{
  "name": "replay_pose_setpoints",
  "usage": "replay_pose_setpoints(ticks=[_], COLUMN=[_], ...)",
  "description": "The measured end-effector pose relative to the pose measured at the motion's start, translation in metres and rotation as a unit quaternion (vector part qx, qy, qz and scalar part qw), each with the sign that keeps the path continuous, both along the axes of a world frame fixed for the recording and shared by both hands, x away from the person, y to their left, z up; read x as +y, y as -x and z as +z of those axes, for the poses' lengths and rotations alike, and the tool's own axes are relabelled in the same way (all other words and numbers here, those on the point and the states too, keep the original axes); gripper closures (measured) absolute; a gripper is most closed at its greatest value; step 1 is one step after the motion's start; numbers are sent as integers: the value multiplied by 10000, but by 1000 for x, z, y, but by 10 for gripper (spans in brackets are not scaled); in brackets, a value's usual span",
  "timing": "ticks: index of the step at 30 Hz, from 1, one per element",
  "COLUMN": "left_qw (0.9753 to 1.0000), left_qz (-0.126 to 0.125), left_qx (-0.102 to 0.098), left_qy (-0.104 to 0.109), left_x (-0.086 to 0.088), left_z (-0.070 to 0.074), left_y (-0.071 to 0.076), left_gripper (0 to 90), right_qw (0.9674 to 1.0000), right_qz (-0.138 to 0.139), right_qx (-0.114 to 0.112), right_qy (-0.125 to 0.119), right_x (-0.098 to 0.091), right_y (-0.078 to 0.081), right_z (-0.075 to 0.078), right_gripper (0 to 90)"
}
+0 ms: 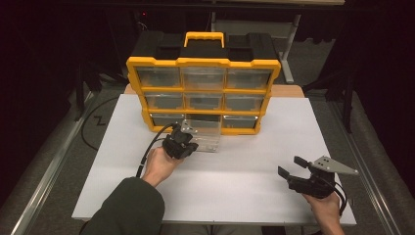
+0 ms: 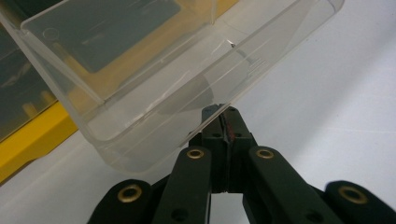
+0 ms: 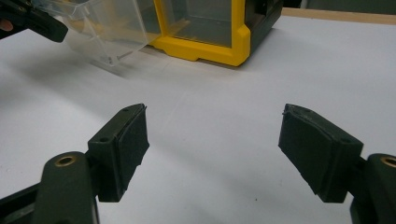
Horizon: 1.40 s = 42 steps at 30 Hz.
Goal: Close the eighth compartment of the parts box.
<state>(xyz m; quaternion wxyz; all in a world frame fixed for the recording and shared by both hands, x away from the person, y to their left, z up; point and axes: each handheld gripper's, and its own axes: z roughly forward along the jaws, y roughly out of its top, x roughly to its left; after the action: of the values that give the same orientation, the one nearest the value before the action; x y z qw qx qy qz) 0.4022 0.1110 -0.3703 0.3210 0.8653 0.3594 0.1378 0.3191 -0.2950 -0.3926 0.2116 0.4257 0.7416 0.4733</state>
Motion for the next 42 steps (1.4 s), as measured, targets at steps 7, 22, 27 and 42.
replay_pose_setpoints(ticks=[7, 22, 27, 42], left_qw=[10000, 10000, 9999, 9998], left_qz=[14, 71, 105, 185], left_qx=[-2, 13, 7, -15], left_qy=[-8, 43, 88, 114], left_x=[1, 3, 4, 7], left_z=[0, 0, 0, 0], left_y=[-1, -3, -5, -10], left_gripper=[895, 895, 895, 895], right_qw=[10000, 10000, 10000, 10000], right_qz=[9, 20, 25, 24], right_qx=[-13, -13, -21, -20], right_qy=[8, 16, 16, 30], right_x=[0, 1, 0, 0], right_y=[0, 0, 0, 0], right_z=[0, 0, 0, 0], right_gripper=[256, 256, 256, 256])
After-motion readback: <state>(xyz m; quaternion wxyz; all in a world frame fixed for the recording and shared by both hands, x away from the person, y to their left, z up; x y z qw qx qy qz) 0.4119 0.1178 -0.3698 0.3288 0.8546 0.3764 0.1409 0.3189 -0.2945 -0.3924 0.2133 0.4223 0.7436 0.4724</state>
